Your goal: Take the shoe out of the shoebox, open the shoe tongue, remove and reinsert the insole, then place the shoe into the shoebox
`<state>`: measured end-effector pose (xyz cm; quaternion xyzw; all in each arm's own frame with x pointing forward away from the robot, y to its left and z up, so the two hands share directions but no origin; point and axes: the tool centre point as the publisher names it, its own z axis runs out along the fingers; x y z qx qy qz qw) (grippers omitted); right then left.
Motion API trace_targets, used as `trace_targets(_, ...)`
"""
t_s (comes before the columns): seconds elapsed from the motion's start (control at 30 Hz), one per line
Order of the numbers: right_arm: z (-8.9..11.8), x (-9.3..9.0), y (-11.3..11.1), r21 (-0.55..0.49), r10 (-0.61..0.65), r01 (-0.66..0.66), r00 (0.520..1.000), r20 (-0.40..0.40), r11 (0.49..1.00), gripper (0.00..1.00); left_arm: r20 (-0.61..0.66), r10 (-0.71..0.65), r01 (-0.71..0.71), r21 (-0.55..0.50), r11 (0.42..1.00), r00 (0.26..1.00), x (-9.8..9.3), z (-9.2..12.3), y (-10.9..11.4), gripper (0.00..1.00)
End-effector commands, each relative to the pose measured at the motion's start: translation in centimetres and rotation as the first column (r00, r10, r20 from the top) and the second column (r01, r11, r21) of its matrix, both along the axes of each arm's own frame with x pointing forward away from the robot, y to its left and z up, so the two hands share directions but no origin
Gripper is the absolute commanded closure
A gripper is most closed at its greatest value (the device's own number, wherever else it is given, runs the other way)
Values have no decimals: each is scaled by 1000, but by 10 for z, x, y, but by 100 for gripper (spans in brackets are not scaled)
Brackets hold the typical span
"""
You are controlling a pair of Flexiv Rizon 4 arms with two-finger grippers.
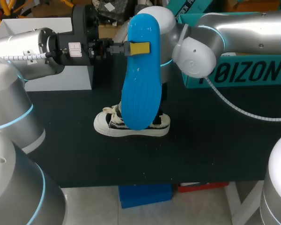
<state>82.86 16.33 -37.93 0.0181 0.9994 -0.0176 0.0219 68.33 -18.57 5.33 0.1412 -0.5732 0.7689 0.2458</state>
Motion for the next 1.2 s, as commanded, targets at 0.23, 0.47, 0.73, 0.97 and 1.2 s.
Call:
trace_targets(0.23,0,1,-13,418,81,-89,996,37,904,0,-1,4,-4,4,1000,1000,-1,0,-1,100)
trace_targets(0.47,-2,0,-17,583,37,-70,997,67,810,0,-1,4,-4,4,1000,1000,-1,0,-1,100)
trace_targets(0.73,-3,0,-21,681,15,-64,997,78,730,0,-1,4,-4,4,1000,1000,-1,0,-1,100)
trace_targets(0.97,-5,1,-21,753,16,-64,997,70,654,0,-1,4,-4,4,1000,1000,-1,0,-1,100)
trace_targets(1.2,-11,3,-18,770,35,-43,999,28,636,0,-1,4,-4,4,1000,1000,-1,0,-1,100)
